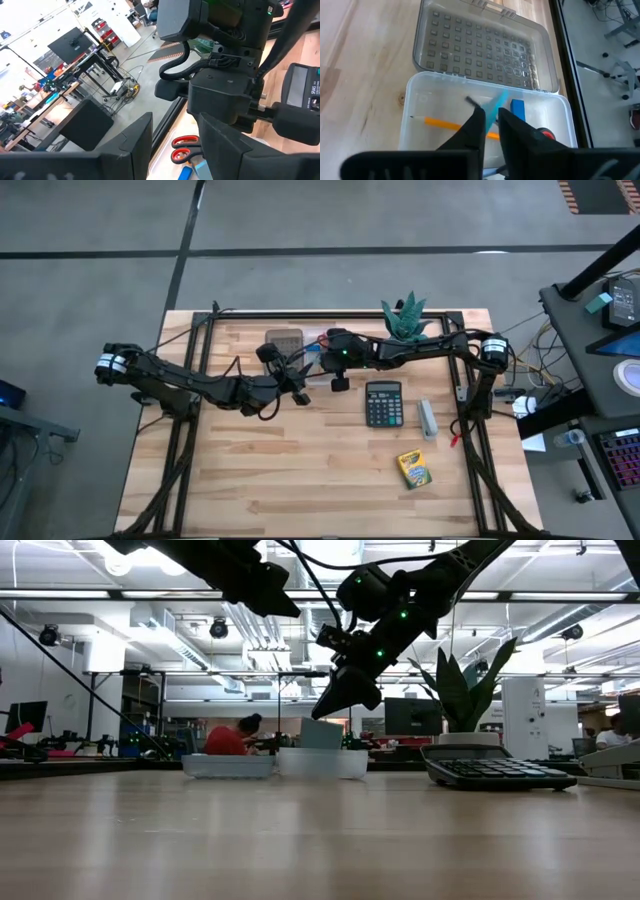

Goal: Pack school essentials
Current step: Put the blue sticky notes into the transparent supply box, then put the yellow crayon box into the transparent supply box

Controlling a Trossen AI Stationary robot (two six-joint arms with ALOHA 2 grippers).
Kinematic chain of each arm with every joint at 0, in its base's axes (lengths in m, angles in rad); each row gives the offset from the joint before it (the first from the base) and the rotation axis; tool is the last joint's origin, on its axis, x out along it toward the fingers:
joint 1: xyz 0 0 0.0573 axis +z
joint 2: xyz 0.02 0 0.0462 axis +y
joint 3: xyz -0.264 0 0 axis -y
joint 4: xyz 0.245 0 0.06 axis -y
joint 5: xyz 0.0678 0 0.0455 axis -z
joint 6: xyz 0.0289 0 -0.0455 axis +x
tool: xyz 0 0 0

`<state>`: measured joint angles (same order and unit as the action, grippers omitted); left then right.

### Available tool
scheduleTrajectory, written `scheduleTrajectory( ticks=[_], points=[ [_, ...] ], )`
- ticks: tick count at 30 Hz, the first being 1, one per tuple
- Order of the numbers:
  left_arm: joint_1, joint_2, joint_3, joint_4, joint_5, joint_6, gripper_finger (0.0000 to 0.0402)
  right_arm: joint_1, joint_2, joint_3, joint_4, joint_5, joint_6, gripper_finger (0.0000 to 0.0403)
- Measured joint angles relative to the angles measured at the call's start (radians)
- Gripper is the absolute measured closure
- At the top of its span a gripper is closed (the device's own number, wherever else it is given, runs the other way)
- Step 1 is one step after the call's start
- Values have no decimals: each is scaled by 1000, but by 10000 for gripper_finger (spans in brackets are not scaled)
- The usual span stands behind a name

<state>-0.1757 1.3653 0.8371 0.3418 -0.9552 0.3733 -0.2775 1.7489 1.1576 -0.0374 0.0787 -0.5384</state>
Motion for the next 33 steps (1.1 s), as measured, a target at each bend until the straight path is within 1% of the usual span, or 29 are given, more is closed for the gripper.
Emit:
scheduleTrajectory(
  ticks=[6, 11, 12, 15, 22, 28, 33],
  points=[
    [-1, -1, 0, 5, 0, 0, 261, 6, -4, -1, -3, -1, 14, 320],
    [-1, 0, 0, 6, 0, 1, 261, 17, -6, -1, 3, 6, 21, 310],
    [-1, 1, 0, 6, 0, 1, 261, 16, -6, -2, 6, 21, 22, 311],
    [-1, 1, 0, 6, 0, 2, 261, 15, -7, 0, 13, 61, 9, 317],
    [-1, 1, 0, 18, 0, 3, 261, 16, -43, 10, -3, 67, 14, 347],
    [-3, -4, -6, 20, 4, 4, 261, 22, -149, 4, -137, 74, 112, 388],
    [-3, -5, -7, 13, 50, 14, 261, 100, -265, -52, -213, 76, 219, 394]
  ],
)
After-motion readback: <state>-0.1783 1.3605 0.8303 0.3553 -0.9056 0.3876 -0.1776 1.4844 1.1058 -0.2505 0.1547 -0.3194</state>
